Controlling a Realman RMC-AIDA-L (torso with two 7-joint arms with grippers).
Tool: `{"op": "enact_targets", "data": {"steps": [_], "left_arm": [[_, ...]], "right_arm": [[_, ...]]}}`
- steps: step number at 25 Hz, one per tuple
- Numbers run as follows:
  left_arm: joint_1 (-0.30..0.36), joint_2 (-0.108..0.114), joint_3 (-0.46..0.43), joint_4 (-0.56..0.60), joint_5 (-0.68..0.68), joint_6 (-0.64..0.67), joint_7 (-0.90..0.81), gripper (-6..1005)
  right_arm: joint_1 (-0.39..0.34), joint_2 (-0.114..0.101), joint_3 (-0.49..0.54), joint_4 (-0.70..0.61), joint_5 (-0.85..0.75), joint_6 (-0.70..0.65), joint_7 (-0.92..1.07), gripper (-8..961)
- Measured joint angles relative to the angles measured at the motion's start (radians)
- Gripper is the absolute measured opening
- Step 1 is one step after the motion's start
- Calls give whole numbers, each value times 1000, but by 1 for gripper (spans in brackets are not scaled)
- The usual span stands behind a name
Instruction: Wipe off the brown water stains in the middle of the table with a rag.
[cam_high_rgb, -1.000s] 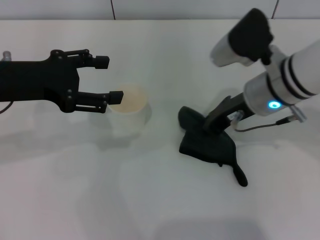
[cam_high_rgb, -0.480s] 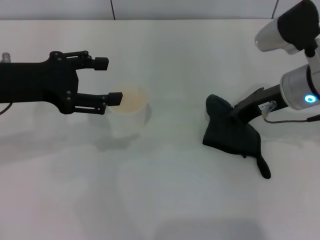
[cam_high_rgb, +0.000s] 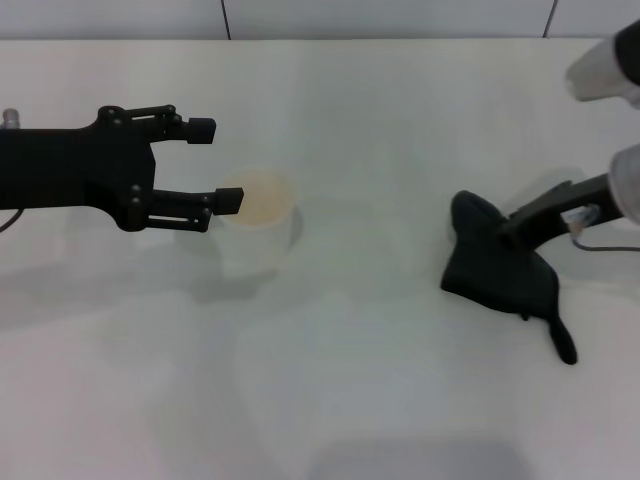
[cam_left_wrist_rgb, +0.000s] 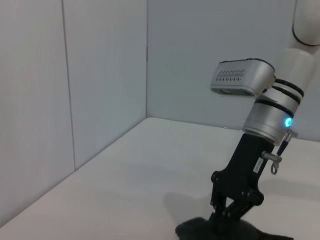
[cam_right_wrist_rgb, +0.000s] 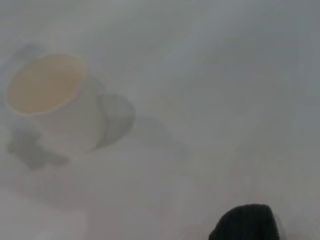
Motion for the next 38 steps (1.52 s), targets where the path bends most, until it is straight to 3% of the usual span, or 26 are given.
{"op": "enact_targets", "data": {"steps": [15,21,36,38], "left_arm": [[14,0,0,3,1,0,0,875],[14,2,0,5,1,-1,0,875],[9,3,-7,4,-2,0,0,875],[11,3,-8,4,-7,1,4,875]], "right_arm": [[-45,0,145,-38,26,-119,-90,95],[-60,0,180,-42,72,-150,-154,298],[-122,1,246,-17,266,-157,-380,607],[-126,1,267,6,300,-163,-423,607]]}}
